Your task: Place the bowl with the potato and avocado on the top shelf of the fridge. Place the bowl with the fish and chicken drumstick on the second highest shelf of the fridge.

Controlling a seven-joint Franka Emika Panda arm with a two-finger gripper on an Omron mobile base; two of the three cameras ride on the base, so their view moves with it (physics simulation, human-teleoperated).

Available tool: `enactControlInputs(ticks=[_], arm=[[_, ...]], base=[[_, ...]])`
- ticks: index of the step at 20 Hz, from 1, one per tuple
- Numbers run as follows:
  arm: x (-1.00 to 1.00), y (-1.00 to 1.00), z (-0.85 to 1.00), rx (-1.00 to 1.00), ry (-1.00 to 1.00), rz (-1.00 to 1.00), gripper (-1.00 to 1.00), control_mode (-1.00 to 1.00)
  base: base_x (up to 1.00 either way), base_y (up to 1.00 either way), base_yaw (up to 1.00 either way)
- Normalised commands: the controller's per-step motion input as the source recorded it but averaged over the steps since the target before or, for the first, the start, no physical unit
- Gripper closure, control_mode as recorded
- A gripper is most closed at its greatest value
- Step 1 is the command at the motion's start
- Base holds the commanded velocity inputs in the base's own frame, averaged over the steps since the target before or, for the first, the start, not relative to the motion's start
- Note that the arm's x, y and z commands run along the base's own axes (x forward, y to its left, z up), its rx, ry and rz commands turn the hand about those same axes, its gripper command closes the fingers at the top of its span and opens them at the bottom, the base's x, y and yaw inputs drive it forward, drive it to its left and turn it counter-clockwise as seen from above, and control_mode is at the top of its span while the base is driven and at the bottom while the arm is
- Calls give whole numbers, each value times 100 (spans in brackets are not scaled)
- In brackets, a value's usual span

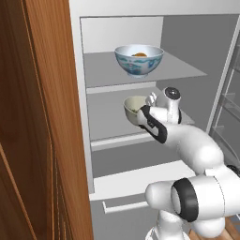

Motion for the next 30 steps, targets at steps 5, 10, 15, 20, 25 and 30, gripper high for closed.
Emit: enactControlInputs(ticks=[5, 10, 15, 20, 25, 30], arm=[[49, 0, -1, 0, 0, 0, -100, -100], [-8, 0, 0, 0, 0, 0, -100, -100], [-65, 3, 8, 0, -7, 0, -100, -100], [-99, 1, 44, 0, -18, -3, -100, -100], [-100, 7, 100, -3, -30, -6, -100, -100], [-100, 1, 100, 0, -17, -8, -100, -100]], base=[[0, 0, 0], [0, 0, 0], [0, 0, 0], [0, 0, 0], [0, 0, 0], [0, 0, 0]])
